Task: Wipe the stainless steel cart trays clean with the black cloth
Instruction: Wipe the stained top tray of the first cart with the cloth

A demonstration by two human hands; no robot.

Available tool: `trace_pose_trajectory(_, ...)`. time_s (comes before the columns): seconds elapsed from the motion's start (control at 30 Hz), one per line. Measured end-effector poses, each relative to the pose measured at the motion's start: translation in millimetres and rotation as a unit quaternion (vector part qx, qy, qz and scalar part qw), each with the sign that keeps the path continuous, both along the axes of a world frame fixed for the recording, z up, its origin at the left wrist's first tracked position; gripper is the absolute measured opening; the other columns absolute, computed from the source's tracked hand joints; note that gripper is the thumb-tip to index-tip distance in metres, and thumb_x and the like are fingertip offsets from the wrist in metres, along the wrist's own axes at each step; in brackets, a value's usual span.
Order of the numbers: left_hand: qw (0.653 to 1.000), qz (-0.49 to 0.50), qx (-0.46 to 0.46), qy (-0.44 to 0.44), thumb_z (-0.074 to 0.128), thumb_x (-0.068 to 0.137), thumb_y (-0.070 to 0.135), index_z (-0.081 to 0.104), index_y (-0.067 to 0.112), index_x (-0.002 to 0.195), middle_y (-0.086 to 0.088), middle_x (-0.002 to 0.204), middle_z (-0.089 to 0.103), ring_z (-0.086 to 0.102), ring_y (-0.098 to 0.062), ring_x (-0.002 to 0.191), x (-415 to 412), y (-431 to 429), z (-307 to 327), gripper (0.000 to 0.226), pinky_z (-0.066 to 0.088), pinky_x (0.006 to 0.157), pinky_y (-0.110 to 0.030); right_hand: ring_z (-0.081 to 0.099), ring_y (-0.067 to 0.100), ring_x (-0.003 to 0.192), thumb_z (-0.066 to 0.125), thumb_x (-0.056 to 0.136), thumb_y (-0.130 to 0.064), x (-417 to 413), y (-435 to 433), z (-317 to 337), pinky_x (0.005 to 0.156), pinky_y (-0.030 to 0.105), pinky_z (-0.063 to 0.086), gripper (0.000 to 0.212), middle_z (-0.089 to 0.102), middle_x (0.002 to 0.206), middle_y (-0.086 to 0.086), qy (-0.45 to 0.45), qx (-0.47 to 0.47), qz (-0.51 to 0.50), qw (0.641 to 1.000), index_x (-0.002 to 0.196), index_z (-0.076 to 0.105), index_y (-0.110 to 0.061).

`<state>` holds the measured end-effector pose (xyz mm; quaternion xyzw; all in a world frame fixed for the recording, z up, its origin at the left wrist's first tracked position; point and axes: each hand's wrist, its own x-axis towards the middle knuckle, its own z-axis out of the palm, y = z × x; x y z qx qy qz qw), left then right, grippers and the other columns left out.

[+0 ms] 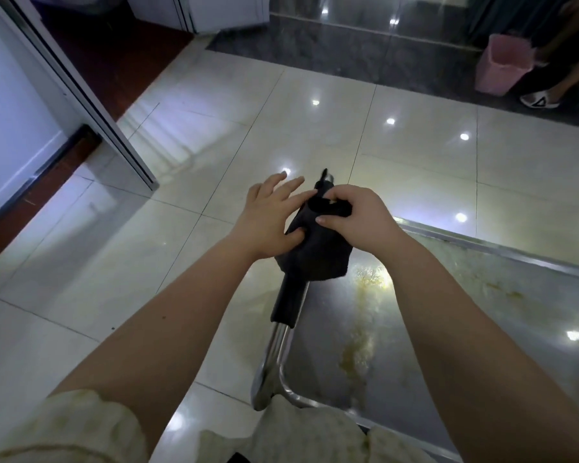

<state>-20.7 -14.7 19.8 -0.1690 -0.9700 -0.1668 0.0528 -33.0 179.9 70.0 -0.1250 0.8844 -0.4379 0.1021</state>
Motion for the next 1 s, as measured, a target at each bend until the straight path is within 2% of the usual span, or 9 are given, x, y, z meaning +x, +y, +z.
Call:
trace_pose_trajectory(0.1,0.999,-0.038,-0.013,0.014,0.061,0.072,0.049,0.021,0.047,0.151,-0.001,0.163,0.017,0.005,-0.03,0.15,-8,18,32,0.089,0.014,0.111,-0.05,0.051,0.004,0.08,0.078,0.078,-0.007,4,29,26,0.073,0.005,0.035,0.02,0.058,0.086,-0.012,0.067,0.019,0.045,0.997,0.093,0.069,-0.018)
trace_pose_trajectory(0.2,0.994,-0.084,-0.042,0.048,0.077,0.071,0.05,0.044,0.039,0.142,-0.003,0.164,0.015,-0.001,-0.031,0.15,-12,51,52,0.079,0.007,0.112,-0.048,0.048,0.012,0.086,0.08,0.075,-0.004,13,66,43,0.077,0.006,0.03,0.024,0.052,0.082,-0.013,0.14,0.062,0.034,0.988,0.093,0.072,-0.018)
trace_pose_trajectory(0.27,0.988,-0.114,-0.049,0.089,0.079,0.071,0.051,0.062,0.029,0.122,-0.001,0.159,0.03,0.008,-0.031,0.15,-12,79,57,0.058,0.007,0.112,-0.049,0.048,0.023,0.091,0.079,0.075,-0.005,23,94,47,0.078,0.011,0.03,0.023,0.051,0.082,-0.01,0.171,0.075,0.001,0.982,0.091,0.073,-0.02)
trace_pose_trajectory(0.33,0.986,-0.126,-0.025,0.107,0.078,0.073,0.051,0.066,0.022,0.107,0.003,0.145,0.051,0.023,-0.026,0.147,-6,108,57,0.046,0.011,0.111,-0.05,0.047,0.022,0.094,0.077,0.076,-0.005,39,124,50,0.08,0.012,0.032,0.021,0.05,0.083,-0.013,0.191,0.065,-0.045,0.978,0.088,0.072,-0.022)
trace_pose_trajectory(0.4,0.984,-0.13,0.03,0.116,0.076,0.074,0.05,0.067,0.02,0.104,0.007,0.122,0.066,0.039,-0.022,0.139,5,140,55,0.043,0.016,0.108,-0.046,0.046,0.019,0.094,0.076,0.078,-0.005,59,156,51,0.081,0.01,0.031,0.021,0.05,0.084,-0.015,0.206,0.059,-0.092,0.972,0.088,0.071,-0.023)
trace_pose_trajectory(0.5,0.975,-0.146,0.09,0.141,0.071,0.071,0.054,0.068,0.022,0.098,0.011,0.098,0.069,0.054,-0.018,0.12,28,193,54,0.042,0.023,0.1,-0.037,0.046,0.016,0.095,0.076,0.078,-0.006,97,210,49,0.081,0.008,0.03,0.021,0.05,0.084,-0.017,0.211,0.055,-0.157,0.963,0.089,0.071,-0.023)
trace_pose_trajectory(0.7,0.966,-0.184,0.11,0.144,0.068,0.075,0.049,0.067,0.024,0.095,0.008,0.089,0.068,0.057,-0.02,0.099,93,319,46,0.031,0.027,0.094,-0.037,0.046,0.015,0.09,0.081,0.074,-0.009,192,331,33,0.085,0.028,0.037,0.022,0.046,0.082,-0.021,0.247,0.127,-0.25,0.927,0.092,0.073,-0.018)
trace_pose_trajectory(0.83,0.967,-0.197,0.13,0.091,0.071,0.084,0.039,0.066,0.025,0.093,0.011,0.085,0.066,0.058,-0.022,0.096,159,407,34,0.017,0.031,0.097,-0.041,0.055,0.019,0.092,0.078,0.074,-0.006,273,406,17,0.085,0.033,0.044,0.021,0.057,0.087,-0.008,0.233,0.125,-0.333,0.905,0.091,0.074,-0.018)
trace_pose_trajectory(1.0,0.966,-0.213,0.137,0.057,0.073,0.084,0.034,0.066,0.025,0.09,0.009,0.085,0.066,0.059,-0.023,0.096,242,497,13,0.013,0.027,0.095,-0.039,0.056,0.027,0.095,0.065,0.071,0.007,368,481,-16,0.084,0.052,0.046,0.036,0.052,0.092,-0.013,0.227,0.171,-0.389,0.877,0.093,0.074,-0.02)
